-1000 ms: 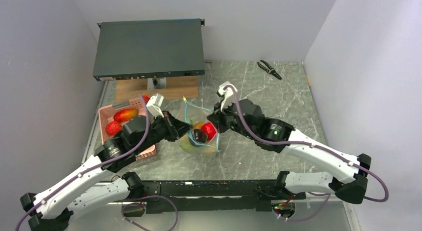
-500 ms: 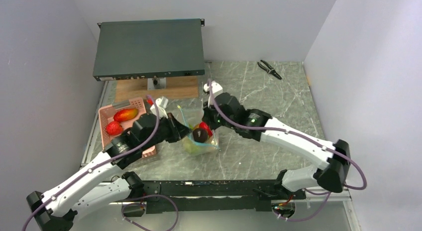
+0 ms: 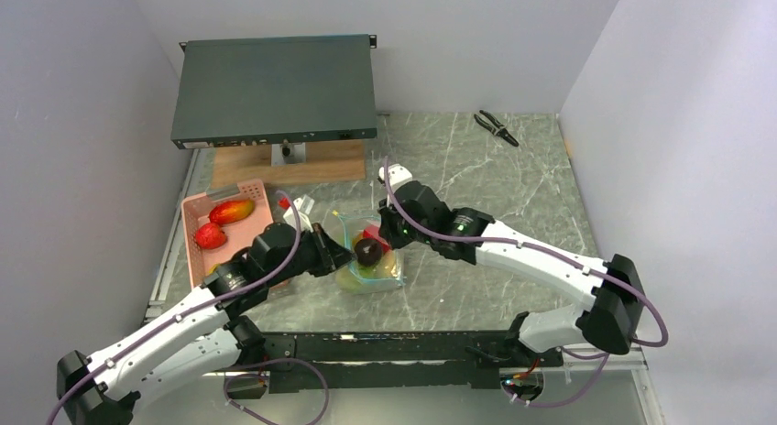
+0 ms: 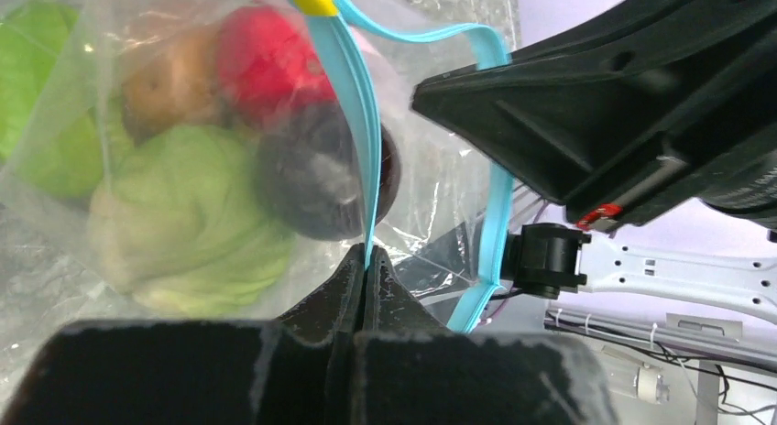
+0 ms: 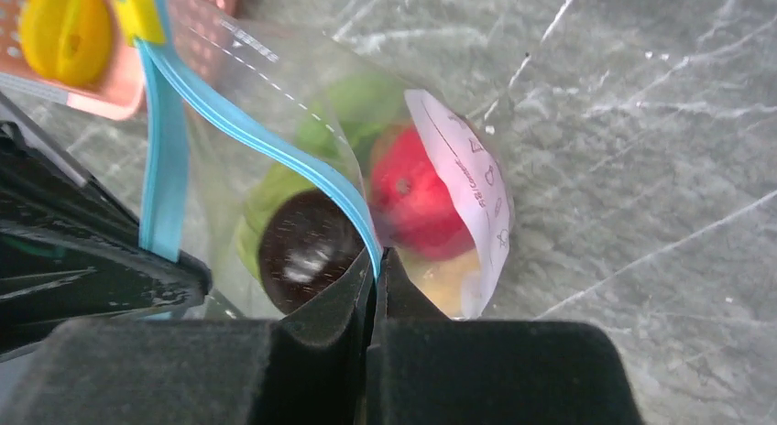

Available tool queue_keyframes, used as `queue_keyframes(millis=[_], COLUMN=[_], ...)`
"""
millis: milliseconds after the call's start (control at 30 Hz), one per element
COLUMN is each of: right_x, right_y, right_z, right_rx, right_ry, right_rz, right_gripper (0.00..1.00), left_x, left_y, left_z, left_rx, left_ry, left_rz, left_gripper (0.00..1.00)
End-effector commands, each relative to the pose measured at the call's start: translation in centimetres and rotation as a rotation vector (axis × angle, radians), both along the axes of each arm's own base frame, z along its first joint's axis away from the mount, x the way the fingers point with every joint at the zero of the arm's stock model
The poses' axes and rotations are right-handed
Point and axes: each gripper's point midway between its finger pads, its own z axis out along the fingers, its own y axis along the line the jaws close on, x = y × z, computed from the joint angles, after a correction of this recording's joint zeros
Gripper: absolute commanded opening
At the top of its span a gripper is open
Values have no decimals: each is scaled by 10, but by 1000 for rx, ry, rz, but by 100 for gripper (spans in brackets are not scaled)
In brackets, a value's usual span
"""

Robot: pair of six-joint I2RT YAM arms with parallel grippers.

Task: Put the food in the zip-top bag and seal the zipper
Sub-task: Adjust the zipper food storage bag at the center of the board.

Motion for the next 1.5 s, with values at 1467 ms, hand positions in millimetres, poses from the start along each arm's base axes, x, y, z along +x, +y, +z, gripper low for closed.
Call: queue_keyframes(millis=[1467], right_x=[-46], right_y=[39], right_z=[62], right_rx=[252], right_ry=[-28], right_rz=[328], right_gripper=[0], left_x=[15], left_y=[-19], left_z=[46], left_rx=[-44], left_ry=[-97], left_rz=[-6], left_gripper=[0])
